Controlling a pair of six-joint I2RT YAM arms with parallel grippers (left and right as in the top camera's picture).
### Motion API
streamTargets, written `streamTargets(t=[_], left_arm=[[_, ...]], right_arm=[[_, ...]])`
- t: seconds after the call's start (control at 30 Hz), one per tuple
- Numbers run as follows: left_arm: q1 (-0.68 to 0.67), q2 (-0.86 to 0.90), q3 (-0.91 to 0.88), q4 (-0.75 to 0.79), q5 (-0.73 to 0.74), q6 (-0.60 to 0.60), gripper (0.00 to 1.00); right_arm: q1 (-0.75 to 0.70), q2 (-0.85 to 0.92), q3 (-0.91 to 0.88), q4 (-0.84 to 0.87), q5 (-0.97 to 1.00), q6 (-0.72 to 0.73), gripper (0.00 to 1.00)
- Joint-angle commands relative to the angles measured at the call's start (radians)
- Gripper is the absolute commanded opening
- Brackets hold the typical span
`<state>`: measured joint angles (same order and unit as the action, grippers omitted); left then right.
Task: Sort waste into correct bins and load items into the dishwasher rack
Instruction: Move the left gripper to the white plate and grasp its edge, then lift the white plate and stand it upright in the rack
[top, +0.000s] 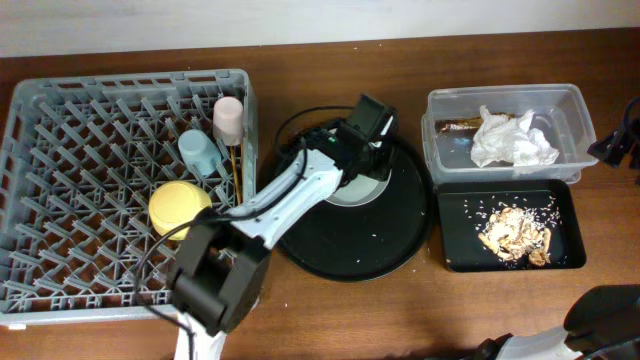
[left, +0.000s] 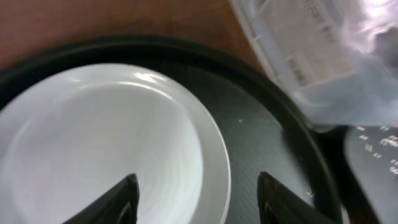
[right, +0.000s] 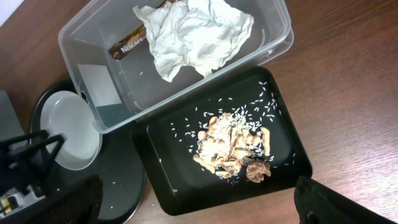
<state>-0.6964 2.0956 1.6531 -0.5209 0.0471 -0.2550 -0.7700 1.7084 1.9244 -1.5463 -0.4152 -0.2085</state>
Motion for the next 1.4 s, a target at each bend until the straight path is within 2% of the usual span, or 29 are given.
streamTargets(t=[0.0,0.57,0.8,0.83,0.9,0.97,1.03,1.13,1.2,1.37], left_arm=[[-0.017,0.069,-0.004,0.029,-0.017,0.002,0.56],[-0.098,0.100,-0.009,0.032,-0.023,0.001,0.55],[-0.098,0.127,-0.035,0.034,-0.081,0.001,0.52],[-0.100,0.132,-0.035,0.034,-0.081,0.001,0.49],[-0.108,0.170,-0.035,0.030,-0.080,0.001,0.32],[-0.109,0.183,-0.035,0.030,-0.080,0.001,0.23],[-0.109,0.188,-0.035,0.030,-0.080,0.001,0.16],[-0.109,0.187,-0.027,0.034,-0.080,0.001,0.11],[-0.108,0.181,-0.011,0.026,-0.080,0.001,0.00],[-0.104,0.073,0.084,-0.067,-0.081,0.002,0.00]], right_arm=[[-0.003,0.000,0.021,-0.001,0.005,0.008,0.98],[-0.003,0.000,0.021,-0.001,0.006,0.008,0.98],[-0.003,0.000,0.021,-0.001,0.005,0.008,0.98],[-0.003,0.000,0.021,-0.001,0.005,0.008,0.98],[-0.003,0.000,0.021,-0.001,0.005,0.008,0.98],[-0.003,0.000,0.021,-0.001,0.006,0.008,0.98],[-0.003,0.000,0.021,-0.001,0.005,0.008,0.98],[-0.003,0.000,0.021,-0.001,0.006,0.008,0.98],[-0.003,0.000,0.021,-0.001,0.005,0.008,0.98],[-0.003,0.000,0.021,-0.001,0.005,0.008,0.98]])
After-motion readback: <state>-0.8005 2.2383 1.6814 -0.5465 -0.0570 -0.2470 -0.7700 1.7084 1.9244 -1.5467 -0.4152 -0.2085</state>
